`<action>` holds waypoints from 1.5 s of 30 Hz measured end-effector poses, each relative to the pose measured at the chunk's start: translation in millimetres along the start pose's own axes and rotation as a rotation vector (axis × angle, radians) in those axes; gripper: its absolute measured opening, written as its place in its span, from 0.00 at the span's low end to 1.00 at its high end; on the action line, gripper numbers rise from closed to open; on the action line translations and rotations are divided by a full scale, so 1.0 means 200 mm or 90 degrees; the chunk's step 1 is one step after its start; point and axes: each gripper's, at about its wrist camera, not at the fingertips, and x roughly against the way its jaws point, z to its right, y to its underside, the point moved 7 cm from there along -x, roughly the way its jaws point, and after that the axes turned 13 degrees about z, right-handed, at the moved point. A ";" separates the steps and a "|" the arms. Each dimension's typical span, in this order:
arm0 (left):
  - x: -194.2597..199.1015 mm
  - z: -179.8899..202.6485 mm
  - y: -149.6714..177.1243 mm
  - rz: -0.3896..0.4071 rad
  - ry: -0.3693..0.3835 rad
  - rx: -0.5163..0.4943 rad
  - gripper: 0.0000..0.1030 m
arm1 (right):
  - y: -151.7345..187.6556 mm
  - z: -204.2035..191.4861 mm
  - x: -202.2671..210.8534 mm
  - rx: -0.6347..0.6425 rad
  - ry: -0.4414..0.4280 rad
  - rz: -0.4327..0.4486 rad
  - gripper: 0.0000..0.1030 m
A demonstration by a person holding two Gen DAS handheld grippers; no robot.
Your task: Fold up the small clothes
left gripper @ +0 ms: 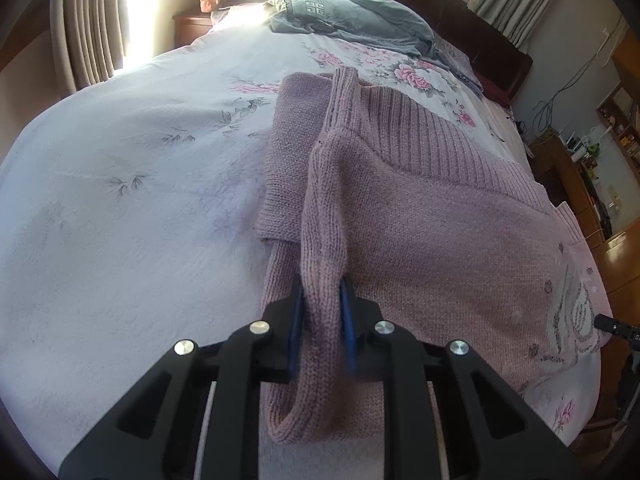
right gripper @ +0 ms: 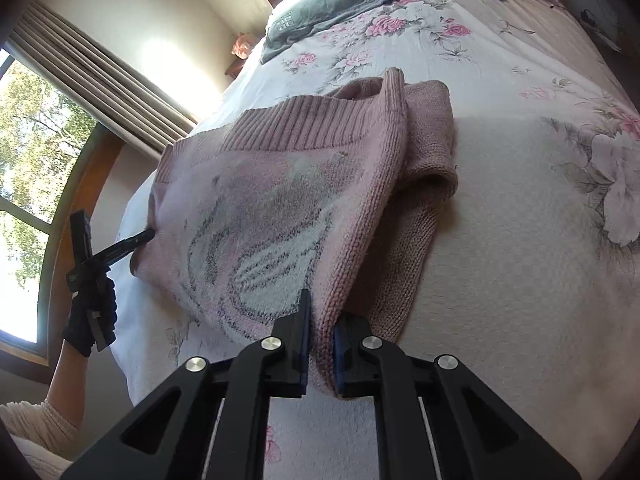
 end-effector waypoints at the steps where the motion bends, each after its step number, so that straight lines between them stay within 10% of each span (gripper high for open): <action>1: 0.00 -0.01 0.00 -0.004 0.000 0.003 0.19 | 0.00 0.01 -0.01 -0.001 0.000 0.001 0.09; 9: 0.01 0.02 -0.02 -0.019 -0.052 -0.035 0.28 | 0.03 0.07 -0.04 -0.024 -0.004 0.021 0.11; 22: 0.19 0.01 0.01 0.048 -0.112 0.007 0.45 | 0.06 0.17 0.14 -0.053 0.012 0.064 0.41; 45: 0.32 0.36 -0.16 0.166 -0.003 -0.066 0.53 | 0.02 0.11 0.16 -0.107 0.064 0.035 0.52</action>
